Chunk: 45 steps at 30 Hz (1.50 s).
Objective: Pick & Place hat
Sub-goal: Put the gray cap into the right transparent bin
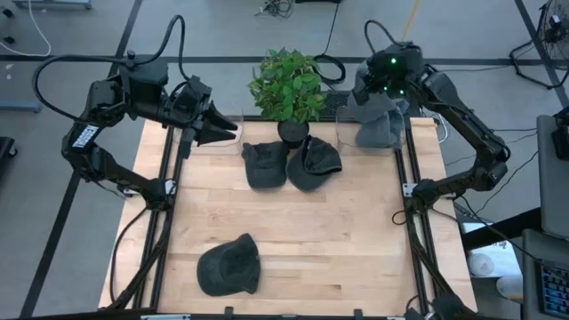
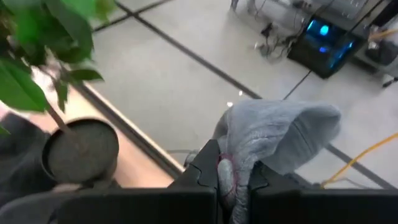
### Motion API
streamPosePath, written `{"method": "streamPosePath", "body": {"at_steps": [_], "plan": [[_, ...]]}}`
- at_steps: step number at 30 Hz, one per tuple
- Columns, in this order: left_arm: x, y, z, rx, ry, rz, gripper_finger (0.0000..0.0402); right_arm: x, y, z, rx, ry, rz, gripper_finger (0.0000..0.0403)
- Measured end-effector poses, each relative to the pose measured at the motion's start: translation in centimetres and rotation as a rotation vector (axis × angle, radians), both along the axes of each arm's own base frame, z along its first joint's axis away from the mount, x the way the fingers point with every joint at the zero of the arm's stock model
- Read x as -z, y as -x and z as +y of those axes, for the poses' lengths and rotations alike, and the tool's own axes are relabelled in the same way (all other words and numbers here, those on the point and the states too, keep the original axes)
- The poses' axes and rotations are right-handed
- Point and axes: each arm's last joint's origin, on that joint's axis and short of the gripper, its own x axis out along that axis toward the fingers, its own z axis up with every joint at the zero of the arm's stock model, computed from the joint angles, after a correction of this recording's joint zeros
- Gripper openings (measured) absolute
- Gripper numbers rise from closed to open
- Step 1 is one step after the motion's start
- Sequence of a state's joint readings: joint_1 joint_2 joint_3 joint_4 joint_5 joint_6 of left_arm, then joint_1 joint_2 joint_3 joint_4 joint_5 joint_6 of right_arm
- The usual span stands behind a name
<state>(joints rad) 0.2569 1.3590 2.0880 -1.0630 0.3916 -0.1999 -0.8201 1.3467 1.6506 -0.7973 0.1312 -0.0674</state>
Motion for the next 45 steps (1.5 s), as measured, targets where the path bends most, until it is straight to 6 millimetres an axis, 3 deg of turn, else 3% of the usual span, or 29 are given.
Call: {"method": "streamPosePath", "body": {"at_steps": [13,33,39,45], "plan": [[0.0,0.0,-0.1,0.007,-0.007,-0.002,0.0131,5.9,-1.5,-0.2,0.0,-0.12,0.054,0.0],[0.0,0.0,-0.2,0.032,0.014,0.001,0.0131,13.2,-0.6,-1.6,0.138,-0.233,0.028,0.0],[0.0,0.0,-0.2,0.042,0.018,0.0,0.0131,14.3,0.3,-2.1,0.213,-0.28,-0.01,0.0],[0.0,0.0,-0.2,0.048,0.0,-0.003,0.0131,12.0,-0.6,-2.9,0.204,-0.245,-0.253,0.0]]}}
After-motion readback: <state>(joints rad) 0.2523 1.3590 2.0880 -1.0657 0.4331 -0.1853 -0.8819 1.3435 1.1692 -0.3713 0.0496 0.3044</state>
